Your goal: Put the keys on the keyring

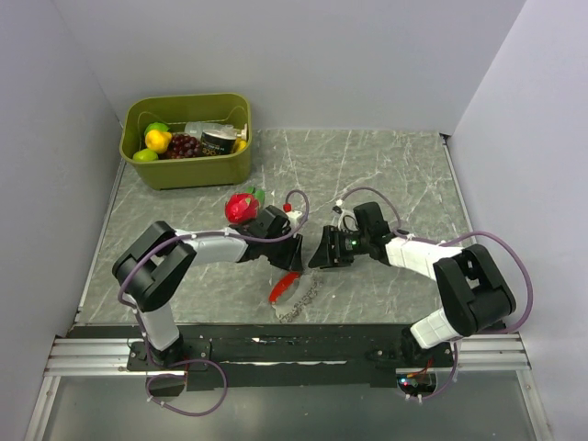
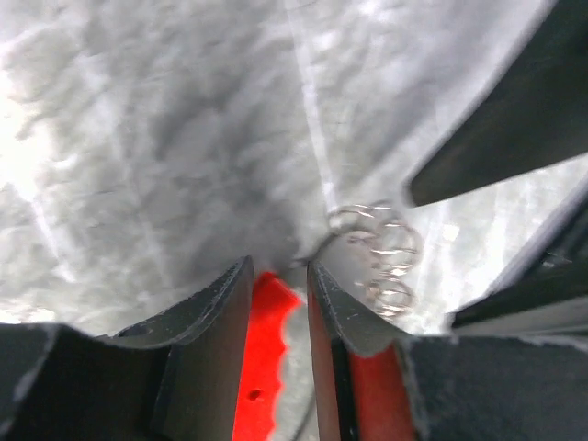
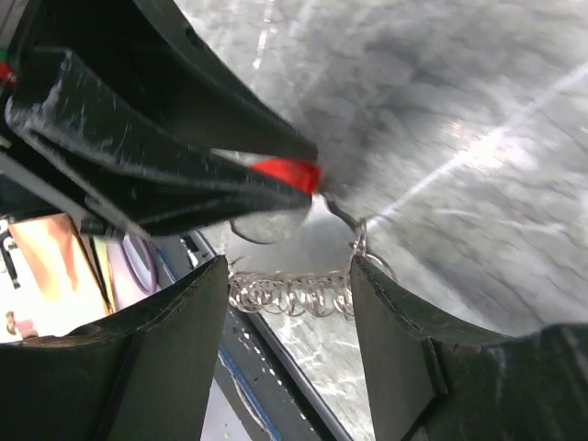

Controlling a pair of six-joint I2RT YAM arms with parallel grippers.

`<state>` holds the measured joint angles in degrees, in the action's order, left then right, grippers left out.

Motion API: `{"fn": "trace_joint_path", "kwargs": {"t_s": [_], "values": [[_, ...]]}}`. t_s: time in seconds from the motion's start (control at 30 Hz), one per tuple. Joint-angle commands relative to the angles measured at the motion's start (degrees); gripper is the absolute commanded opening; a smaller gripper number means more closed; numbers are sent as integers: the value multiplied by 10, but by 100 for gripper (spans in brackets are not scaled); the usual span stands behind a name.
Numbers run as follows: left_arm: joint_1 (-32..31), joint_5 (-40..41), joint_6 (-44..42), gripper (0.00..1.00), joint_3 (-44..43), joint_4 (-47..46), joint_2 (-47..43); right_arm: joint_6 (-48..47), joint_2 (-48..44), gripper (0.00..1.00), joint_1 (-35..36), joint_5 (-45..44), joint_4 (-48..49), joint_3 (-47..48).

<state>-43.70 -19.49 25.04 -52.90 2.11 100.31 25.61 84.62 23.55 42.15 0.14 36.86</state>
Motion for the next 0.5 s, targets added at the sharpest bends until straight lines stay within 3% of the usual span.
{"fn": "trace_joint_path", "kwargs": {"t_s": [0.0, 0.23, 0.47], "values": [[0, 27, -32, 37, -16, 28, 10, -12, -12, 62, -13, -15, -3, 5], [2, 2, -18, 40, -11, -7, -24, -10, 13, 49, -19, -15, 16, 2], [4, 31, -4, 45, 8, -17, -74, -20, 37, 10, -20, -62, 1, 8]]}}
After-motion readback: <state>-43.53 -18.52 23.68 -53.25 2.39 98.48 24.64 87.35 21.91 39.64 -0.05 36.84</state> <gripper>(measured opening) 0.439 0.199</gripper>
